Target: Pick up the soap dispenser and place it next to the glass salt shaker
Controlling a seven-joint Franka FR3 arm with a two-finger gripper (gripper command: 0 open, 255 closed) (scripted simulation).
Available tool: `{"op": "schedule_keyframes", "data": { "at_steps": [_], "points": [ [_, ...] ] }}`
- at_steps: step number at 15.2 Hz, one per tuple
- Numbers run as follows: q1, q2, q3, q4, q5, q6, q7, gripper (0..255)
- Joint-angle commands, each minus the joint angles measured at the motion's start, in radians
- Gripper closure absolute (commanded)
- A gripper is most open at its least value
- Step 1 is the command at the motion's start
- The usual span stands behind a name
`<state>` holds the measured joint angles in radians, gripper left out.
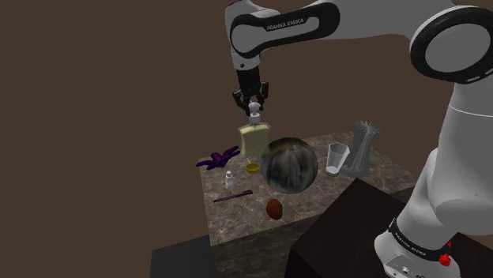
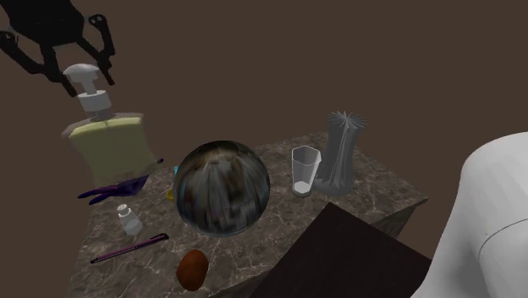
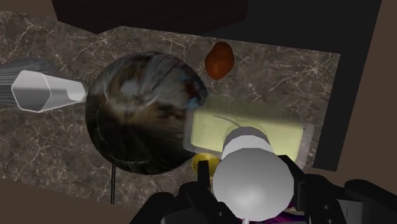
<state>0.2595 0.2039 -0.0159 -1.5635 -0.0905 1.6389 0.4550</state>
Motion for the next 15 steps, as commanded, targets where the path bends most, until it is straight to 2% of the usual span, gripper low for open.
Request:
{"op": "schedule_keyframes", "data": {
  "at_steps": [1, 6, 10, 13, 14, 15],
  "points": [
    [0.023, 0.041, 0.016, 0.058, 0.002, -0.02, 0.038, 255],
    [0.085, 0.165, 0.05, 0.239, 0.003, -0.085, 0.127, 255],
    [0.14, 0.298, 0.07, 0.443, -0.001, -0.162, 0.192, 255],
    [0.186, 0.439, 0.079, 0.673, -0.007, -0.253, 0.234, 255],
    [0.21, 0.533, 0.08, 0.833, -0.011, -0.321, 0.248, 255],
    [0.208, 0.515, 0.08, 0.789, -0.009, -0.294, 0.25, 255]
  ]
}}
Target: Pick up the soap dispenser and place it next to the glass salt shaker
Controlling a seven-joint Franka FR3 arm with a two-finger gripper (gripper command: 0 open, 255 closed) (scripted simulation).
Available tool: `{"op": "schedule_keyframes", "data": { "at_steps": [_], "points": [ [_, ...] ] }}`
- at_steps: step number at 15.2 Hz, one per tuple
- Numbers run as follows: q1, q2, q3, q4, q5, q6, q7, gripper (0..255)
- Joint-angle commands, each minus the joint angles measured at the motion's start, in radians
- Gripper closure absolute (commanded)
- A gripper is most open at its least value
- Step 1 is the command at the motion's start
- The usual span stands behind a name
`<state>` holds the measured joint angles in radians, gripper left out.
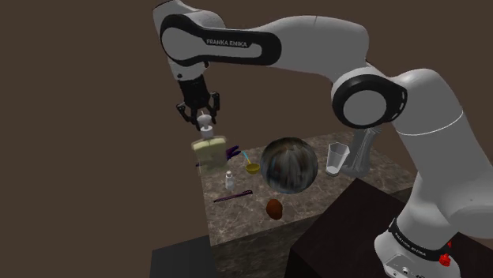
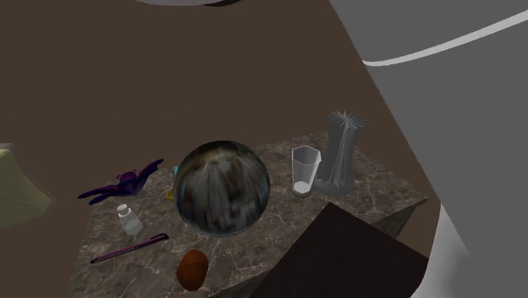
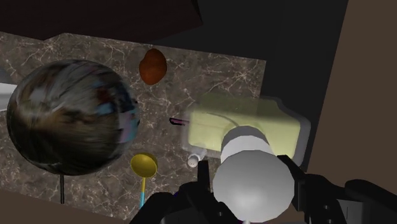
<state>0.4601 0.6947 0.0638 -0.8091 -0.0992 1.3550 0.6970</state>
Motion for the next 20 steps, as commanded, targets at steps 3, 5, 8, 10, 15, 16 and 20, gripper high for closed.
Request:
{"op": "schedule_keyframes", "data": {
  "at_steps": [3, 5, 8, 10, 15, 16, 20],
  "points": [
    [0.003, -0.01, 0.002, -0.066, 0.001, 0.056, 0.012, 255],
    [0.001, -0.026, 0.003, -0.12, 0.002, 0.094, 0.015, 255],
    [-0.002, -0.042, 0.003, -0.187, 0.002, 0.145, 0.018, 255],
    [-0.004, -0.049, 0.004, -0.226, 0.003, 0.177, 0.02, 255],
    [-0.007, -0.058, 0.004, -0.309, 0.003, 0.25, 0.025, 255],
    [-0.007, -0.059, 0.004, -0.323, 0.002, 0.264, 0.026, 255],
    [-0.009, -0.057, 0.004, -0.375, 0.002, 0.316, 0.029, 255]
  ]
}}
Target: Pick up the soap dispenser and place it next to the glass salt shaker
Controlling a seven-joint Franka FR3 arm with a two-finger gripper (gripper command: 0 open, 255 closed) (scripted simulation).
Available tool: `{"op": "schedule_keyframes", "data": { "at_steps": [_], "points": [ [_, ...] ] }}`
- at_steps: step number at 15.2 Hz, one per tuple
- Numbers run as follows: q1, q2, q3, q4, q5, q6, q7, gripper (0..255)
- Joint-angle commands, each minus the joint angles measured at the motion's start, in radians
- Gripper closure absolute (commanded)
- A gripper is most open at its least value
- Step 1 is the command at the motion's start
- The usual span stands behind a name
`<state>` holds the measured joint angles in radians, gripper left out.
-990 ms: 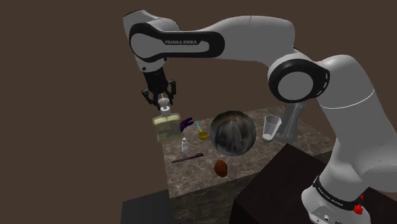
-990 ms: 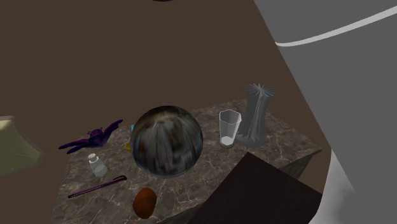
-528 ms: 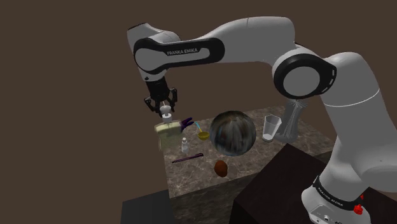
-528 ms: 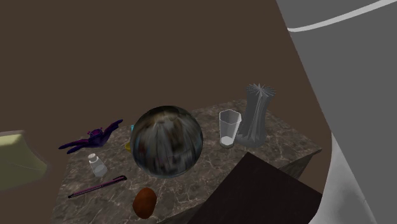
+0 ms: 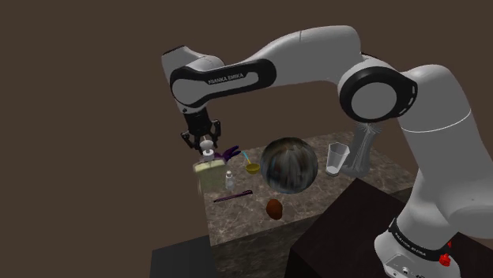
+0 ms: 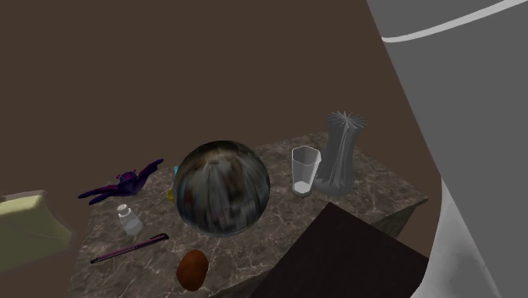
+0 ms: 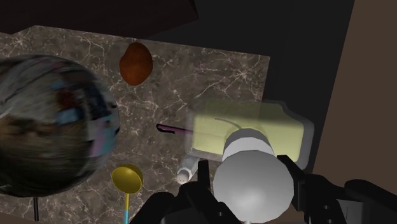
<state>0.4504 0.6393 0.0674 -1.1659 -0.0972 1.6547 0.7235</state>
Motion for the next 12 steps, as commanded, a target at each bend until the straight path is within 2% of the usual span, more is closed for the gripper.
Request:
{"op": "schedule_keyframes", "data": {
  "at_steps": [1, 12],
  "points": [
    [0.0, -0.001, 0.0, -0.03, 0.0, 0.03, 0.004, 255],
    [-0.002, 0.028, -0.001, -0.131, -0.004, 0.159, 0.012, 255]
  ]
}}
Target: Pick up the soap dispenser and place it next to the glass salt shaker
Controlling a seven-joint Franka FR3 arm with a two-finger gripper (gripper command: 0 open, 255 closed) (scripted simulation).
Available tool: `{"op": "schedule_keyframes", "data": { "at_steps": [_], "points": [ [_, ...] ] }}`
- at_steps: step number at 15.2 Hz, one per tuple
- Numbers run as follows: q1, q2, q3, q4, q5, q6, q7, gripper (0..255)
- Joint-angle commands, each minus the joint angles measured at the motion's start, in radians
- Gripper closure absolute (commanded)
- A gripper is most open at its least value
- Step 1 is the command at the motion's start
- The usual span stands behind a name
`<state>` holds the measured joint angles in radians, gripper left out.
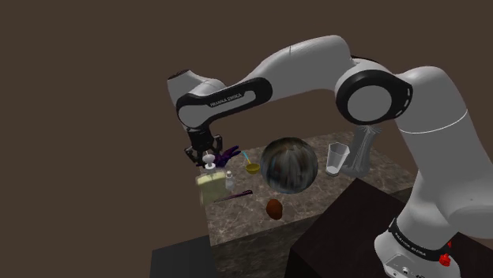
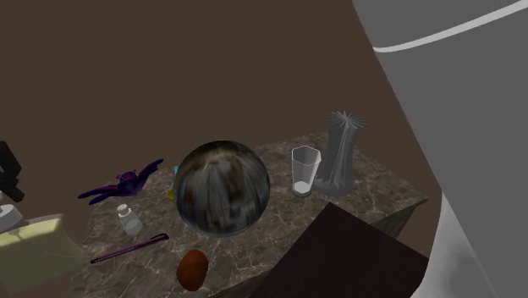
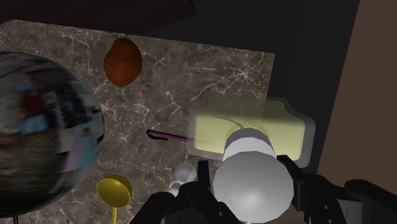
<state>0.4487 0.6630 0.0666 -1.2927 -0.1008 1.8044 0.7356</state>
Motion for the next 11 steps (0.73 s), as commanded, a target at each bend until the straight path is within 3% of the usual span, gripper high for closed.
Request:
{"op": "schedule_keyframes", "data": {
  "at_steps": [1, 11],
  "points": [
    [0.0, 0.008, -0.001, -0.011, -0.001, 0.02, 0.001, 255],
    [-0.001, 0.06, -0.003, -0.062, -0.006, 0.122, 0.009, 255]
  ]
}}
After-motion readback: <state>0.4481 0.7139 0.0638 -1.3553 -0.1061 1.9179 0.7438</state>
